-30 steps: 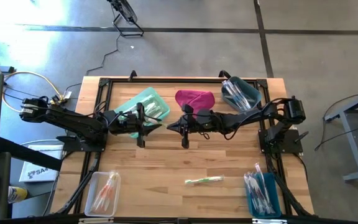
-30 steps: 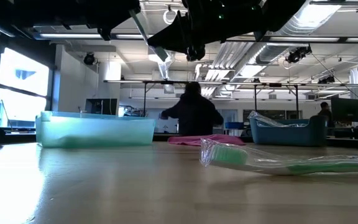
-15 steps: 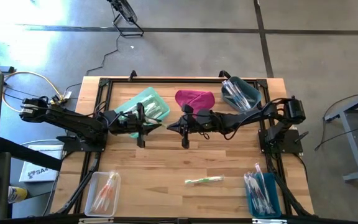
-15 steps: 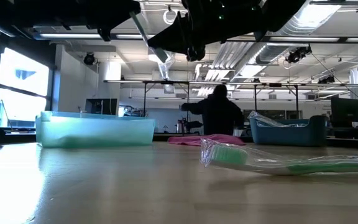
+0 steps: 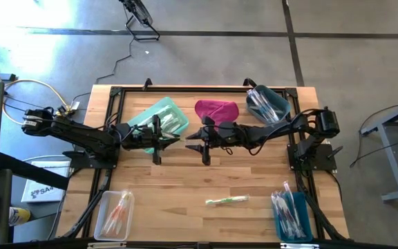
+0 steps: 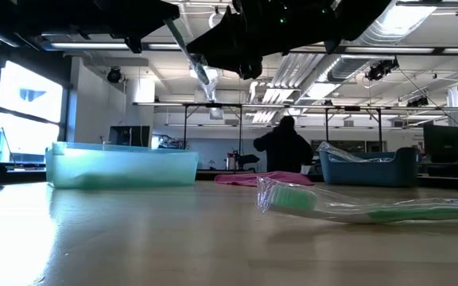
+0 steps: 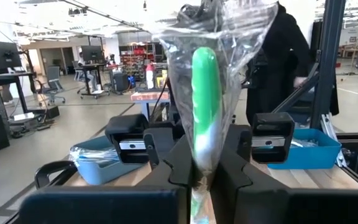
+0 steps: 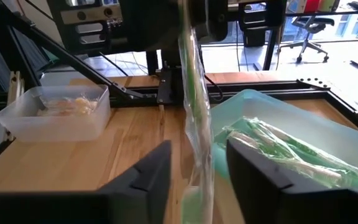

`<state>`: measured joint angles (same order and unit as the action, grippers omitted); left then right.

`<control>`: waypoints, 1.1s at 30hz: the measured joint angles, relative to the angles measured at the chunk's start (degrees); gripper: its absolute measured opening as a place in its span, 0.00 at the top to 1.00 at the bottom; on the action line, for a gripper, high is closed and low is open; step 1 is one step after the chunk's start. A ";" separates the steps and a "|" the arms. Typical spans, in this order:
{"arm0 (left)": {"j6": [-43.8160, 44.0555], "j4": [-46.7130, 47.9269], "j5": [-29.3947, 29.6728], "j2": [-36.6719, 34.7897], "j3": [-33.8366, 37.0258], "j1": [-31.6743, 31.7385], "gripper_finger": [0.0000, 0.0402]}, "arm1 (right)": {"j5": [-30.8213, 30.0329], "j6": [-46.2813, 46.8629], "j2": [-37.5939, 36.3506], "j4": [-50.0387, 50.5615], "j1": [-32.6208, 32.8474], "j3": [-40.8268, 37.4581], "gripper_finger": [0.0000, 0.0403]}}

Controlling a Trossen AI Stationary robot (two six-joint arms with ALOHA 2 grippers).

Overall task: Pick & Place Toothbrushes
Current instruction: Put the green toothbrush to the green bin

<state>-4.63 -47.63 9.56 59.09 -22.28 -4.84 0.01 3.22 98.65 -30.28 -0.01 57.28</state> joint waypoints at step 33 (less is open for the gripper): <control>18.78 64.76 26.56 -31.43 -6.57 -0.01 0.94 | -0.04 0.18 -7.34 13.94 -0.07 0.03 0.41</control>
<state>14.15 17.13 36.12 27.66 -28.86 -4.85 -0.03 3.40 91.31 -16.34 -0.08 57.30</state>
